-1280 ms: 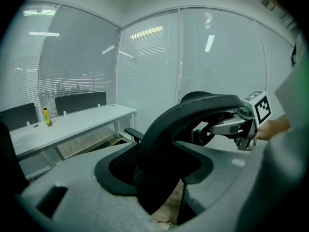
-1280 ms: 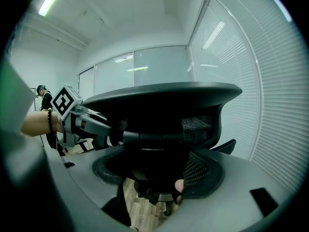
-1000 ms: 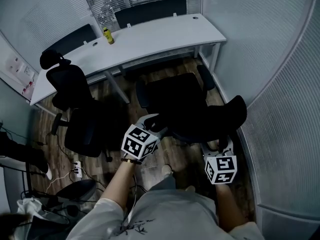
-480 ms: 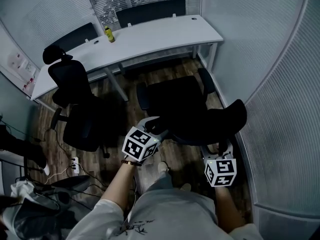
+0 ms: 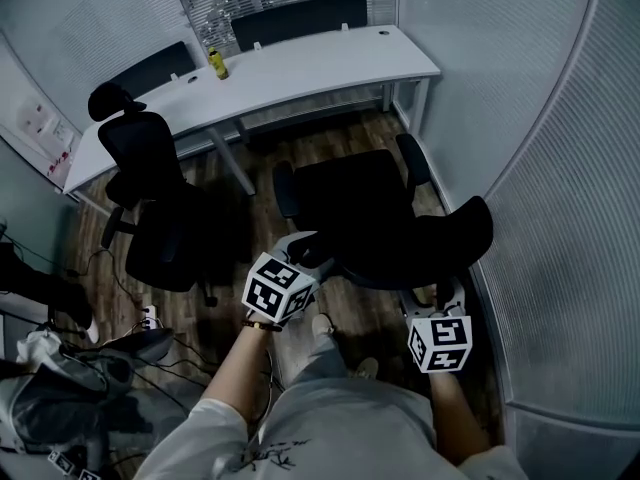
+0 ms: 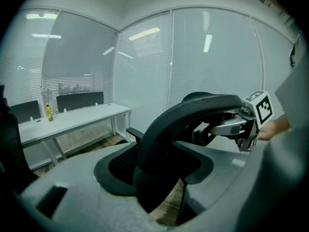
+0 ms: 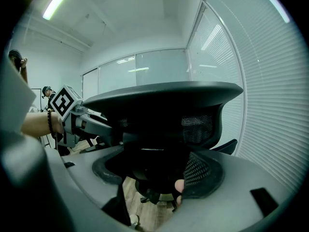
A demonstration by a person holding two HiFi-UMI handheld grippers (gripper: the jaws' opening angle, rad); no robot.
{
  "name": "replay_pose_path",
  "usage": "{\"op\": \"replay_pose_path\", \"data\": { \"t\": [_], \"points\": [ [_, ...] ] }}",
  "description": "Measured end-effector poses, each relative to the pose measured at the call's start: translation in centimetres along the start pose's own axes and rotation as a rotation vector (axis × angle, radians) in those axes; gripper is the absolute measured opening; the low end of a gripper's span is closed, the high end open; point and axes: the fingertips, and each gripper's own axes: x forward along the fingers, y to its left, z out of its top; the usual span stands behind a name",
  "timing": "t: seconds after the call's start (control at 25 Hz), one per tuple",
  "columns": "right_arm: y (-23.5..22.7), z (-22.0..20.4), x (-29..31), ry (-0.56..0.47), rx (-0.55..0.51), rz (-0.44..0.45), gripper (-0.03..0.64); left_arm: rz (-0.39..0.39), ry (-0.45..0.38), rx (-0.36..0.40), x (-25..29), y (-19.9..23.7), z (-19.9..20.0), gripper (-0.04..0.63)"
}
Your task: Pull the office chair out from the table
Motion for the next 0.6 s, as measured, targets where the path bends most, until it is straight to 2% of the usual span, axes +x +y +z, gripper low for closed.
{"op": "replay_pose_path", "data": {
  "t": [0.6],
  "points": [
    [-0.7, -2.3, -4.6, -0.009, -0.003, 0.008, 0.288, 0.015, -0.019, 0.0, -0.9, -4.9, -1.6, 0.227]
  ]
}}
